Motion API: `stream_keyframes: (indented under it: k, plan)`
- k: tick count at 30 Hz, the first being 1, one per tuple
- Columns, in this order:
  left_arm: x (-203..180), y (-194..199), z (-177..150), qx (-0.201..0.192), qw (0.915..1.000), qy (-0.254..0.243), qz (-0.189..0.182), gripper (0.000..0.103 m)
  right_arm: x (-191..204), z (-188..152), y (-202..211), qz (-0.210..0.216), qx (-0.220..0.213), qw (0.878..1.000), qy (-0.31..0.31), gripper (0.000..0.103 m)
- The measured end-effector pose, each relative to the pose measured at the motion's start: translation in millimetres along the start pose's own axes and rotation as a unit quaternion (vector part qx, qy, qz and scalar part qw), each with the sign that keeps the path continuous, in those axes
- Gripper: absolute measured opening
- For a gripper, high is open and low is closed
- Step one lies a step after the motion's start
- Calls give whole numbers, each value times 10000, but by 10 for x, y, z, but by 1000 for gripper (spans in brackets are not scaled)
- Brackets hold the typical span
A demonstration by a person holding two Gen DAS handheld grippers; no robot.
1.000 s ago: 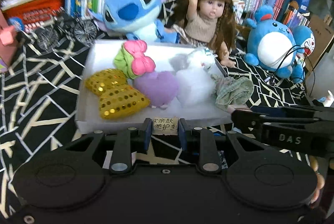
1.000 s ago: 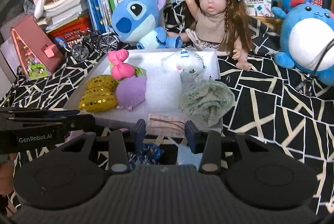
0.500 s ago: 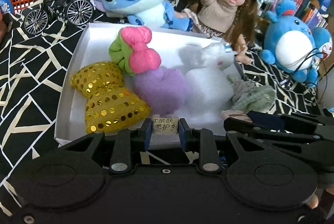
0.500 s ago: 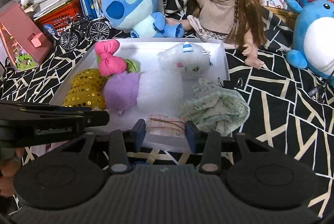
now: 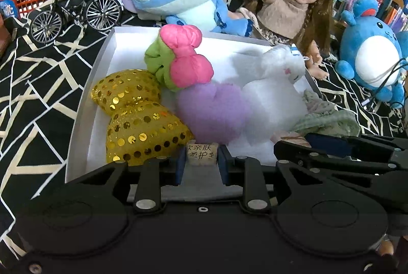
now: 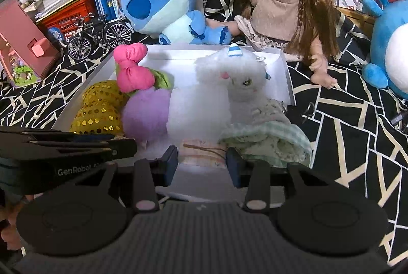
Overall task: Organize soft objects
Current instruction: 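Lower both packets into the box and open both tools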
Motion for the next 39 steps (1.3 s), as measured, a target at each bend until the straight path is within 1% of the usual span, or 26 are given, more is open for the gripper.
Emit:
stream_keyframes:
  k: [11,19,30,36,39]
  plan:
    - [21,-90,98,-225,9997,-15,116,26,-18,70,-113,20,-161,9998,-88,47]
    - [53,-167,141,-259,9994,12,207,26,-23,53,-193,29,-140,9998,-108,47]
    - [43,-176,145,-366,9990,-93,249,27,6,24,-260,33,-97,9999,-138,47]
    - [30,-172,128,-426,9985,-202,277,27,14,15,-267,18,-106,9999,-132,52]
    - [24,-171,124,-445,9983,-235,284,30,13,15,-265,24,-112,9998,-137,54]
Point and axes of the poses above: each gripper's, at about its wrist camera, not at the fingertips, and y roughly against the way its jaws point, x to its left, z to its top, the point moved 5 cm from there along -y, roughly the way its jaws point, and after that the axes turned 13 degrees about y, right-handed, at the moved point
